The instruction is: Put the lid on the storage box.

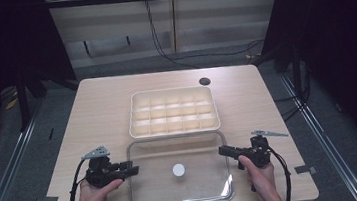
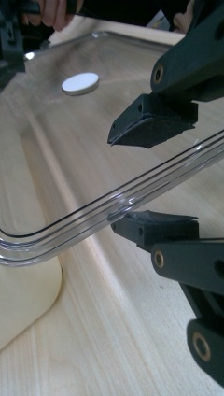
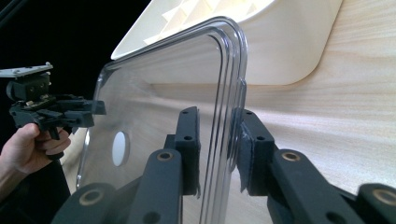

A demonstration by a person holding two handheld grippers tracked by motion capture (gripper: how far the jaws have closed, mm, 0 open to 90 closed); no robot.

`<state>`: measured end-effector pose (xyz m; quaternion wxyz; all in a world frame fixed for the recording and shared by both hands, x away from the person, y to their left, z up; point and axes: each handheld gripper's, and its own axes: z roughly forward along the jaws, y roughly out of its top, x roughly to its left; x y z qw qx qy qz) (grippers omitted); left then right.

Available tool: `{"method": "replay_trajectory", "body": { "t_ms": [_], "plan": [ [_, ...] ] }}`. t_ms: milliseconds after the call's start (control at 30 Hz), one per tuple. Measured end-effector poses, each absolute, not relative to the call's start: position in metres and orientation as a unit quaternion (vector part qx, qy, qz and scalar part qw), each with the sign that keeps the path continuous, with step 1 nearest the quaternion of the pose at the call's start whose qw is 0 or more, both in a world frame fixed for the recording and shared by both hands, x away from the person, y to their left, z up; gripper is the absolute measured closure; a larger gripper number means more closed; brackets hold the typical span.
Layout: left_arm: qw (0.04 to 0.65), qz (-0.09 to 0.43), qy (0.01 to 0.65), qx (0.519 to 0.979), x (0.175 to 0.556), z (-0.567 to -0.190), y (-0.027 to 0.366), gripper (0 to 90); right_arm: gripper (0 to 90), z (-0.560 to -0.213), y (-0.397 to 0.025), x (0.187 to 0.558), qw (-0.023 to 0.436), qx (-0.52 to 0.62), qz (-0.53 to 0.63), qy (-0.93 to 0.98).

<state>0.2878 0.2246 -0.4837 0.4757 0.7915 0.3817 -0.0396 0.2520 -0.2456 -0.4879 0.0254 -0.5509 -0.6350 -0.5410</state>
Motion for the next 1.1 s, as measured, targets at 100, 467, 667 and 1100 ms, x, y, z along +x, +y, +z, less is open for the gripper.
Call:
{"method": "replay_trajectory", "body": {
  "t_ms": [100, 467, 667, 1100],
  "plan": [
    [0.474, -0.04, 0.38, 0.793, 0.288, -0.481, 0.225, 57.3, 72.3, -0.486, -0.245, 0.251, 0.021, -0.549, -0.541, -0.637],
    [0.487, -0.032, 0.376, 0.788, 0.289, -0.468, 0.229, 63.5, 70.1, -0.476, -0.24, 0.25, -0.004, -0.552, -0.533, -0.642],
    [0.492, -0.024, 0.381, 0.782, 0.288, -0.463, 0.231, 64.6, 69.7, -0.465, -0.236, 0.249, -0.024, -0.544, -0.525, -0.654],
    [0.511, -0.01, 0.374, 0.774, 0.291, -0.445, 0.232, 71.2, 70.2, -0.448, -0.236, 0.256, -0.041, -0.534, -0.527, -0.659]
  ]
}}
